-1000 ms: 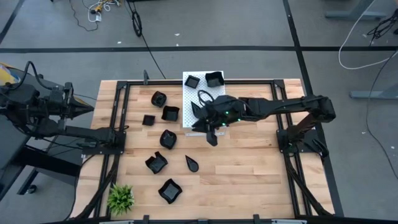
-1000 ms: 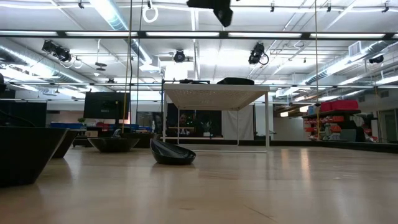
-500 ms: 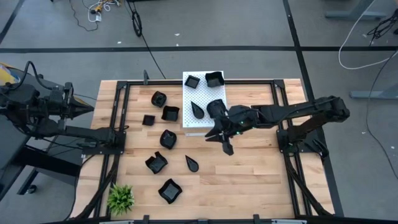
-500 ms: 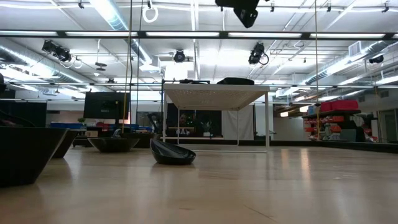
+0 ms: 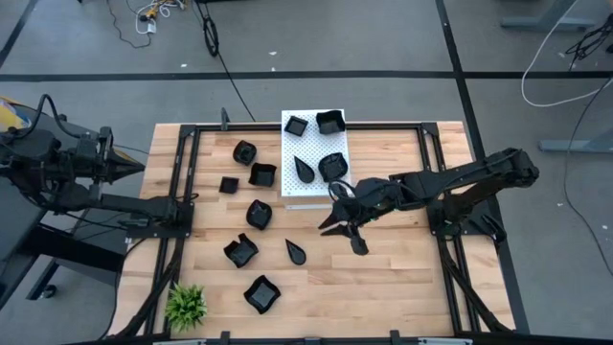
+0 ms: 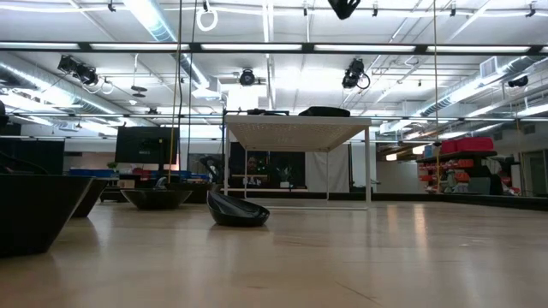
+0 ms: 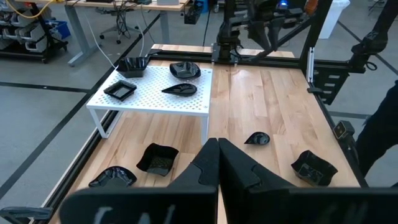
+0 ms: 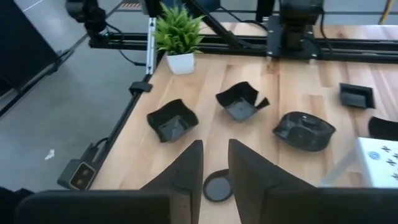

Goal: Pick & Place Mini shaped plates
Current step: Stack the leaf-shaped plate on top of the leaf-shaped plate on the shelf

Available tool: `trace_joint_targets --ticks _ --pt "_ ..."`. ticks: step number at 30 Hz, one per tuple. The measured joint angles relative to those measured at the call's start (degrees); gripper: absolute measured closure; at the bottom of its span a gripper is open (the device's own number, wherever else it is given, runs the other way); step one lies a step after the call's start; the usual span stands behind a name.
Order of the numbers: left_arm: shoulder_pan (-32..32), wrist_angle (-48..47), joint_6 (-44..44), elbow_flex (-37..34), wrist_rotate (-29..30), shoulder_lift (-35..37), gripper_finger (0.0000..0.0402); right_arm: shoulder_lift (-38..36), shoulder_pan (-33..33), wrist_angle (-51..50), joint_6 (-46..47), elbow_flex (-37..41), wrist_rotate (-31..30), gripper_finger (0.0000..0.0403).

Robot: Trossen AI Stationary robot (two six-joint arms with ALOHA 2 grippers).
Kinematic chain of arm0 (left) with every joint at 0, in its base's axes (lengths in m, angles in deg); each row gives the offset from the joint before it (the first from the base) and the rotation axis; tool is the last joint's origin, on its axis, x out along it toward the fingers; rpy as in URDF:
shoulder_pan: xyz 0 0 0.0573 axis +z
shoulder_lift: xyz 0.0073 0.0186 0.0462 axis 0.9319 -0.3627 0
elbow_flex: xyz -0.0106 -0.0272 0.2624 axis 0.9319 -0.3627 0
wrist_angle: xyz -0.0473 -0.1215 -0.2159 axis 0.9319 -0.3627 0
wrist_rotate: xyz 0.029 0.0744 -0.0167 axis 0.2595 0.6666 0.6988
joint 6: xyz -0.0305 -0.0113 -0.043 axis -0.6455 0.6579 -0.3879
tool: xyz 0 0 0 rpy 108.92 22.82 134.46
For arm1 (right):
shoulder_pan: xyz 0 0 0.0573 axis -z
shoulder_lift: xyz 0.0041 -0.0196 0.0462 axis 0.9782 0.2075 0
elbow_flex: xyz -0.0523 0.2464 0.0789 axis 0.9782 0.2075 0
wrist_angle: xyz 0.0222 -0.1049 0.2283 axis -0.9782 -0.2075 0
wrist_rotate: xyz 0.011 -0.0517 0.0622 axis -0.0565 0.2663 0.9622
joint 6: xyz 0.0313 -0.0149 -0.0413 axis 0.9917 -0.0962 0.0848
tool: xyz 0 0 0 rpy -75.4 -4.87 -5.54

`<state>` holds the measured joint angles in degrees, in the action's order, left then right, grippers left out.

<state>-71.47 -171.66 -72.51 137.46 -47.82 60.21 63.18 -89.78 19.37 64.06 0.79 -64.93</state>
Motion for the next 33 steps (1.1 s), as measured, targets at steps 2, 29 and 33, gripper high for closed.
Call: trace_joint_targets --ticks 2,29,33 --pt "0.0 0.0 0.0 -0.01 0.02 0.01 0.0399 0.0 -0.87 0.01 0.11 0.0 0.0 0.0323" --pt "0.0 0.0 0.0 0.01 0.0 -0.01 0.0399 11.21 -4.91 -0.45 10.31 0.07 0.04 0.0312" --pt "0.0 0.0 0.0 0.0 0.01 -0.01 0.0399 14.46 -4.91 -0.72 18.11 0.07 -0.42 0.0292"
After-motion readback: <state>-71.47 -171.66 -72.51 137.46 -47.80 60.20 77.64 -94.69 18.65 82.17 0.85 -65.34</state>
